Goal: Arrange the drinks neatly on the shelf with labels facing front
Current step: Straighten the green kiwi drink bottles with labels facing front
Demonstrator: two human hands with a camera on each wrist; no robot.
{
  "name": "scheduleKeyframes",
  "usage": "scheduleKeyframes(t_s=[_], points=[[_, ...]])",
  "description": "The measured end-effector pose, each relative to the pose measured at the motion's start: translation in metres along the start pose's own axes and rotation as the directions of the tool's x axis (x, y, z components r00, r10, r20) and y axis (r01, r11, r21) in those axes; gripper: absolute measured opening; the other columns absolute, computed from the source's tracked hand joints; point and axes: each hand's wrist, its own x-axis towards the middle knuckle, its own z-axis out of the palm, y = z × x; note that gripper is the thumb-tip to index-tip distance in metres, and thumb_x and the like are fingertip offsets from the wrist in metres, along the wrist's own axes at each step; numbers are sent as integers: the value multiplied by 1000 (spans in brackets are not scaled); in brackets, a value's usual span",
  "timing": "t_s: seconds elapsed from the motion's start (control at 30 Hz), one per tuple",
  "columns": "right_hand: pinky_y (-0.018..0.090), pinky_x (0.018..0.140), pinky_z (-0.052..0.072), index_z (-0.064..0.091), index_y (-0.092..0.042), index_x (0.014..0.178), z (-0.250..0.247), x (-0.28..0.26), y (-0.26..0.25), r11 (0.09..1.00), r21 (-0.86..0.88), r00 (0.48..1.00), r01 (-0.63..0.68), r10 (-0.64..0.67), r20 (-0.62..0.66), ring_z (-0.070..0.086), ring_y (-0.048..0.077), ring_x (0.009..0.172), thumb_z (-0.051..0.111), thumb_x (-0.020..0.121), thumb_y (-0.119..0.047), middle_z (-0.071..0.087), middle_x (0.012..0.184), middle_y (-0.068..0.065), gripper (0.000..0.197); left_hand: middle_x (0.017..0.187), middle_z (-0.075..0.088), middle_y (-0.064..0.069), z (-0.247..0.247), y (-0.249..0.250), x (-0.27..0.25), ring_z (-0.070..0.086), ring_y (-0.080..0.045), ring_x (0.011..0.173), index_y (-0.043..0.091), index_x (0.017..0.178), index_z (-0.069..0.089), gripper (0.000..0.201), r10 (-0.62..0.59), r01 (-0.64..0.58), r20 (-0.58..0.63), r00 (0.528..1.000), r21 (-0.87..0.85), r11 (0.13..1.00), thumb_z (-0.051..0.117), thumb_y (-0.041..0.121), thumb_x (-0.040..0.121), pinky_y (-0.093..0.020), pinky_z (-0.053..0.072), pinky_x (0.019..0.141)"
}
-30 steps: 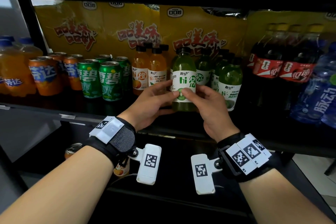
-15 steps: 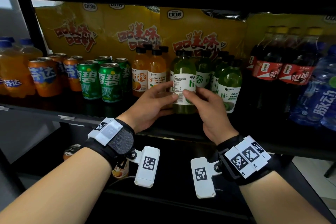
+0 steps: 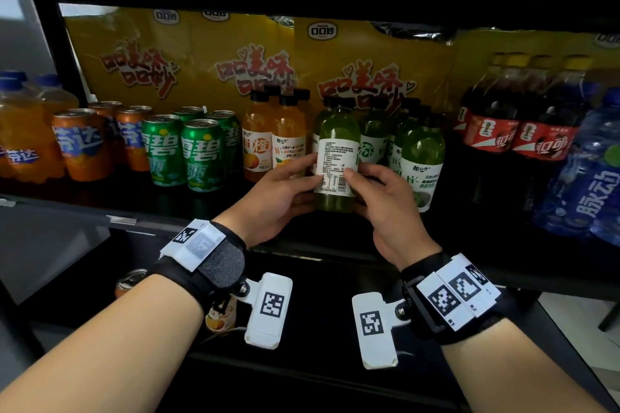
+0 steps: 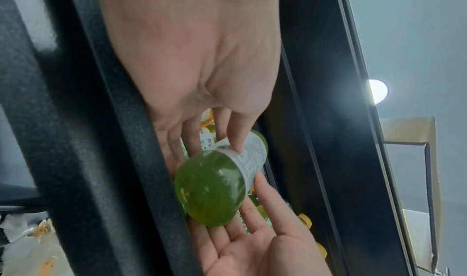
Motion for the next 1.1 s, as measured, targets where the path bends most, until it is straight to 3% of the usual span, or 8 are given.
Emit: scheduleKeyframes(t_s=[0.2, 0.33, 0.47, 0.57, 0.73, 0.9, 1.03, 1.1], points=[[37, 96, 59, 72, -10, 122, 1, -2, -2, 1000, -3, 998, -1, 1, 59, 75, 19, 107, 77, 91, -17, 78, 113, 7, 32, 131, 70, -9, 2, 0, -3, 67, -25, 121, 19, 146, 55, 48, 39, -39, -7, 999, -4, 999, 62, 12, 99, -42, 54, 103], [36, 92, 61, 70, -11, 122, 0, -1, -2, 1000, 0, 998, -8, 8, 55, 76, 18, 103, 76, 91, -14, 78, 112, 8, 31, 126, 73, -4, 4, 1, -5, 70, -17, 114, 17, 134, 64, 35, 26, -26, 7, 1000, 5, 1000, 61, 14, 99, -29, 59, 90], [31, 75, 64, 61, -9, 121, 0, 2, -1, 998, 38, 999, -42, 42, -19, 77, 11, 88, 75, 93, -17, 76, 103, 5, 33, 127, 72, -7, 4, 5, -3, 66, -25, 121, 16, 135, 63, 36, -27, 25, -33, 999, -46, 999, 58, 14, 100, -38, 53, 101], [30, 71, 64, 61, -8, 122, 0, 5, 2, 998, 22, 997, -66, 67, -23, 77, 15, 92, 73, 94, -17, 79, 95, 1, 31, 133, 69, -11, 3, 5, -2, 65, -31, 122, 18, 141, 59, 41, -48, 45, -42, 998, -71, 996, 55, 11, 101, -41, 55, 98], [27, 76, 62, 65, -9, 121, 1, 5, 1, 999, 2, 999, -41, 41, -7, 77, 11, 92, 77, 92, -20, 80, 100, 2, 34, 132, 68, -12, 1, 2, -2, 68, -33, 117, 21, 142, 57, 46, -7, 4, -51, 999, -49, 999, 60, 5, 99, -47, 57, 98], [28, 79, 62, 72, -17, 113, 2, 1, 1, 1000, -23, 1000, -12, 13, 24, 76, 15, 97, 80, 89, -19, 79, 106, 5, 26, 131, 69, -11, 1, -1, -3, 68, -27, 119, 15, 145, 55, 54, 23, -23, -24, 999, -11, 1000, 68, 6, 93, -44, 55, 103], [33, 85, 63, 67, -9, 125, 1, 1, -2, 999, 36, 1000, -18, 18, 13, 77, 17, 96, 79, 88, -12, 78, 108, 10, 39, 121, 75, -8, 3, 1, -4, 71, -21, 112, 11, 128, 67, 39, 13, -13, 1, 1000, 1, 1000, 71, 12, 89, -32, 59, 95], [35, 86, 63, 65, -6, 126, 1, 1, -2, 998, 53, 1000, -17, 18, -17, 77, 17, 94, 79, 88, -10, 78, 107, 12, 41, 123, 74, -9, 2, 2, -4, 69, -25, 116, 13, 127, 69, 32, -2, 2, 3, 1000, -3, 1000, 63, 10, 96, -36, 56, 99]])
